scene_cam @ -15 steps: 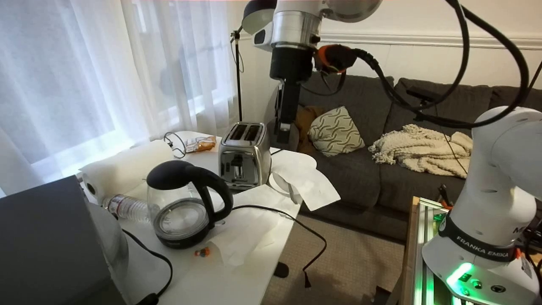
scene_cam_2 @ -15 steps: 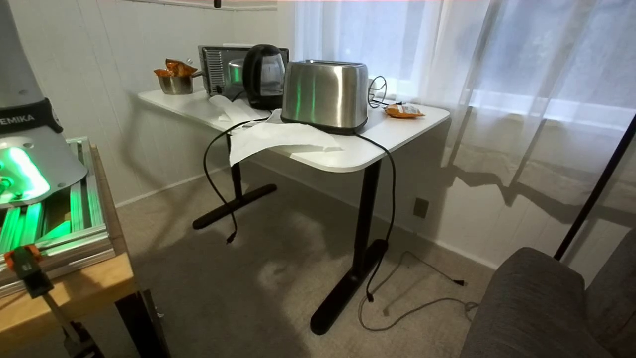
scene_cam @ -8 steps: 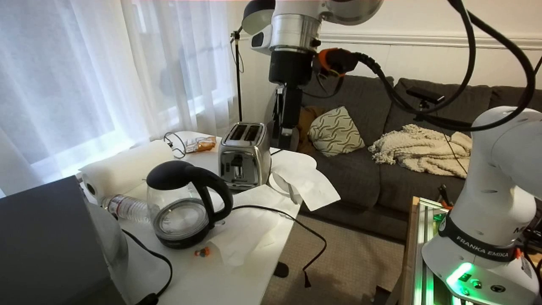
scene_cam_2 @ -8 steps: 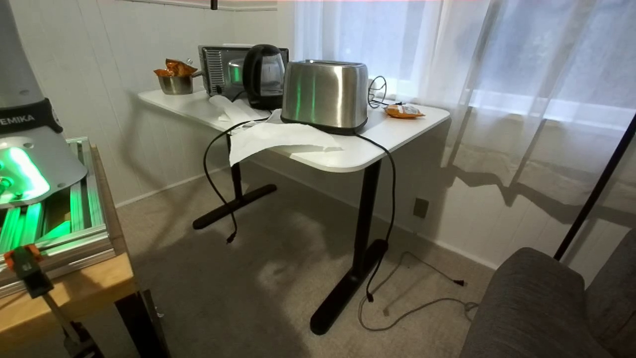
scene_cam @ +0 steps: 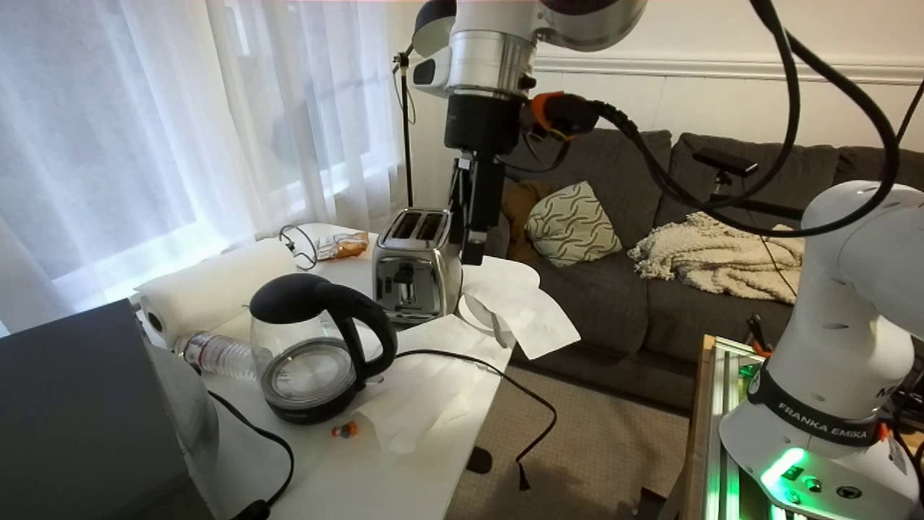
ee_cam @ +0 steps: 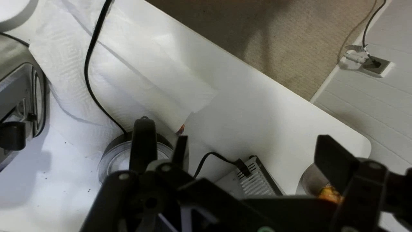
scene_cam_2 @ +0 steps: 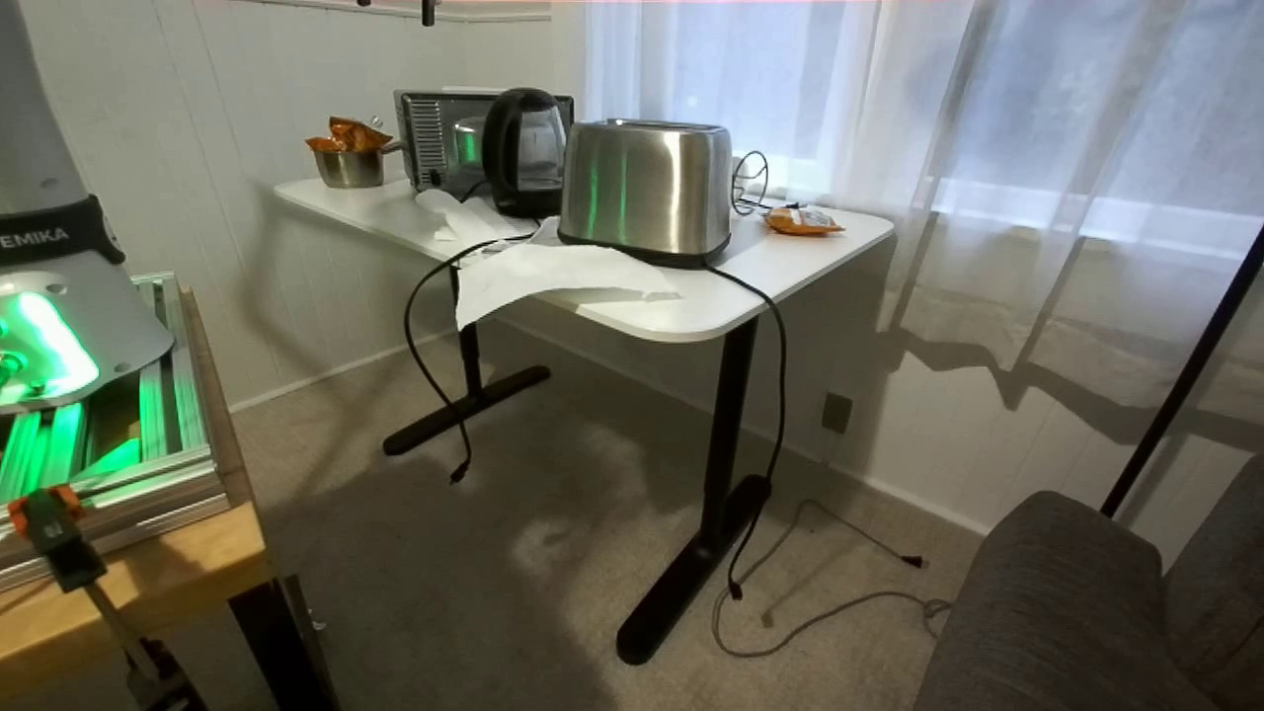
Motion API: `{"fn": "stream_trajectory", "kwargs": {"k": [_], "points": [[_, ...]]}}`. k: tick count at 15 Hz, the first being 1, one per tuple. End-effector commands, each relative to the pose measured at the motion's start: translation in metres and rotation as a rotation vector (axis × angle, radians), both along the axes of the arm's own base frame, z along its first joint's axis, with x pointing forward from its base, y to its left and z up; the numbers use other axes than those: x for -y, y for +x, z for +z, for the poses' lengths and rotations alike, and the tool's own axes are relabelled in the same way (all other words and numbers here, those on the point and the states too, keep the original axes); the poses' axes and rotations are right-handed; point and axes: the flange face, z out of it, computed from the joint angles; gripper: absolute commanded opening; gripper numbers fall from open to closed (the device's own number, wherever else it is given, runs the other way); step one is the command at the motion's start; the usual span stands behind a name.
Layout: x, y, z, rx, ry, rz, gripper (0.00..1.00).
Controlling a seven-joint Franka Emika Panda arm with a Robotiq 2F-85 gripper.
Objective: Put the electric kettle on the table
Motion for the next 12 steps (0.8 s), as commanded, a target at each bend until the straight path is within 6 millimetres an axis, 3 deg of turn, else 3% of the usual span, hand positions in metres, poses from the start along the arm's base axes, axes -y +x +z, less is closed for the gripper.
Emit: {"fn": "stream_trajectory", "kwargs": {"k": [1, 5, 12], "points": [[-0.018, 0.018, -0.018, 0.049, -0.077, 0.062, 1.0], [-0.027, 0.044, -0.045, 0.091, -0.161, 0.103, 1.0], [-0.039, 0.09, -0.075, 0.165, -0.193, 0.112, 1.0]]}}
